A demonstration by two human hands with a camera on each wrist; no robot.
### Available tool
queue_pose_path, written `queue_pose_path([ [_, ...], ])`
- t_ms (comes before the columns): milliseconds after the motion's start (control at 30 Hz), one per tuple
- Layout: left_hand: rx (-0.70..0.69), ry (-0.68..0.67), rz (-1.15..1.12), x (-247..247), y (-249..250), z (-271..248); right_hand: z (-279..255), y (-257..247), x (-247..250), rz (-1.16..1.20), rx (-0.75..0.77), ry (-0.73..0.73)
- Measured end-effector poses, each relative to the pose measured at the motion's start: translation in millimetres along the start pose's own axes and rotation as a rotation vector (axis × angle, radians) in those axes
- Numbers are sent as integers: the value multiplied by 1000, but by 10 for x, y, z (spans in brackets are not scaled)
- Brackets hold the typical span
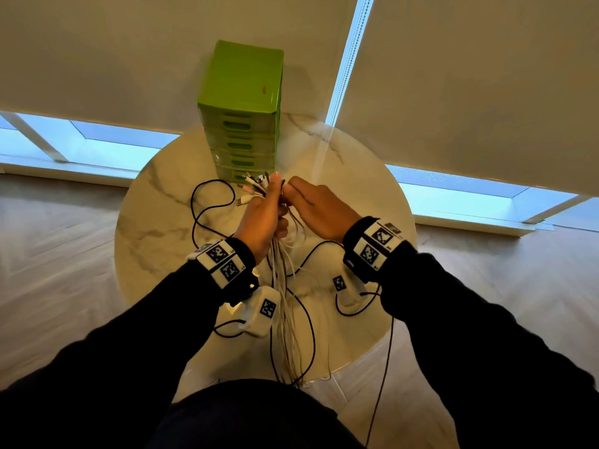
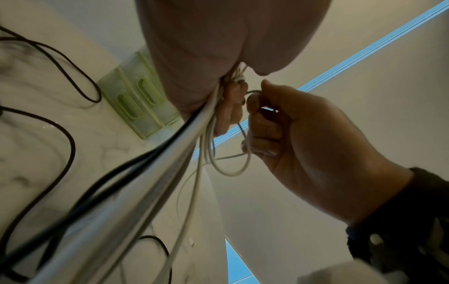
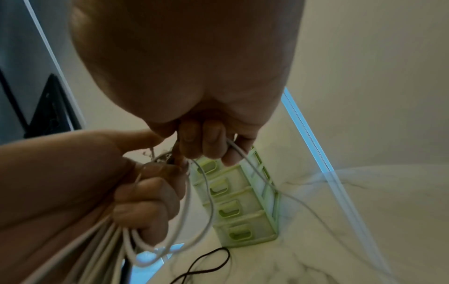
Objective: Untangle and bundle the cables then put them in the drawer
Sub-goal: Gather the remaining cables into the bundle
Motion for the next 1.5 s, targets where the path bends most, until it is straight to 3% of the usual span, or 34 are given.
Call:
queue_pose_path([
  [133,20,9,1,22,10,42,-102,20,-73,-47,138,-112],
  [267,-2,92,17,26,-30,91,-235,142,-76,-124,163,-154],
  [333,3,145,-36,54,-14,130,-348,275,-70,-160,122,-203],
  [467,-19,171,-74,170,84,204,-632,706,-67,-107,-98,-301],
  [567,-48,174,-102,211,153,223,-728,957,-6,-91,-178,-275],
  [733,-92,194,-157,174,272,180,-788,1323,331,-292,-260,-277],
  [833,-92,161,-196,107,290,130,-823,1355,551,-308,-345,-156],
  [967,-107,56,-154,-132,213,-2,-796,1162,746,-228,-255,124],
  [1100,-113,-88,-75,-494,62,-233,-991,1096,847,-248,-216,193],
  [1233,-102,-255,-32,-840,-145,-476,-1452,1101,1054,-52,-344,474],
  [1333,-105,-376,20,-1042,-314,-679,-1773,1115,1195,43,-495,563],
  [1400,-95,-443,52,-1174,-420,-827,-1999,1268,1263,-67,-706,491],
  [1500,-97,-531,98,-1334,-550,-1020,-2428,1547,1273,-551,-1027,163],
])
Point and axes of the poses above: each hand's wrist, its own z-axis towards the middle knuckle, its own x-axis out of the back of the hand, y = z × x, the point moved 1 cm from there along z, towards the middle knuckle, and after that the axes turned 15 degrees about y, right-handed, at the moved point
